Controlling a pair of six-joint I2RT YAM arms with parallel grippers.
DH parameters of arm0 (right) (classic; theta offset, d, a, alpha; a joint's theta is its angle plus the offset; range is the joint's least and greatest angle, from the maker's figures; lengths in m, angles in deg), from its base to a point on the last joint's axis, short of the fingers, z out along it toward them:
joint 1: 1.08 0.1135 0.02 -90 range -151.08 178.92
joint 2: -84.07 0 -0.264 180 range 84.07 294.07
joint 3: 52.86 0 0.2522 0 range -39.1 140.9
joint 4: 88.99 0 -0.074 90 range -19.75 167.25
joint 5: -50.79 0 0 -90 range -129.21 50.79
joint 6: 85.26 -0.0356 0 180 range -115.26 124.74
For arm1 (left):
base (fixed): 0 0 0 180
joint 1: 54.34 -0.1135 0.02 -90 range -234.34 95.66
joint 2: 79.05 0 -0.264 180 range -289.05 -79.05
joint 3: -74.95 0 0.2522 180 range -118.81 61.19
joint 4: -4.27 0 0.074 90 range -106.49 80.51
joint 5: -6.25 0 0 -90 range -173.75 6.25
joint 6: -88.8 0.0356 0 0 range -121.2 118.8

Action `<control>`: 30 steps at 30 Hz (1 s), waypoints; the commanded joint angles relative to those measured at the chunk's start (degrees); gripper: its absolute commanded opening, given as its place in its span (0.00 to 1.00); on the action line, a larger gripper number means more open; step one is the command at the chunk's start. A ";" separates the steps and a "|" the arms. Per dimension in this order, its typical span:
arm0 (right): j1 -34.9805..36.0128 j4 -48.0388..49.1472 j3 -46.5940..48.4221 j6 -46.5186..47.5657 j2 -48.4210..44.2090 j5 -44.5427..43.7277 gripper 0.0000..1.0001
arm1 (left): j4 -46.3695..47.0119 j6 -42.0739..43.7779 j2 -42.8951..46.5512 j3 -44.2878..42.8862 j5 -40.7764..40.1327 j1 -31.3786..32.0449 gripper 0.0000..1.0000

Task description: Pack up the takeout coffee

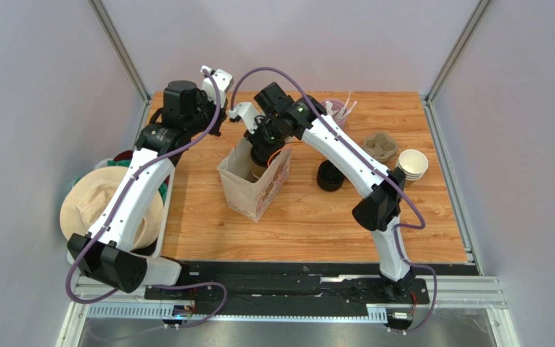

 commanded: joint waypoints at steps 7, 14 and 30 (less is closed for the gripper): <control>-2.49 0.25 7.41 -4.56 3.46 2.55 0.00 | 1.56 -1.24 2.00 0.42 4.20 0.07 0.00; -3.64 0.07 8.47 -5.01 5.57 3.08 0.00 | 1.29 -1.33 1.91 0.16 4.55 0.07 0.00; -3.20 -2.65 0.22 -2.11 4.52 1.24 0.00 | 1.82 -2.38 1.39 0.60 -5.90 0.07 0.00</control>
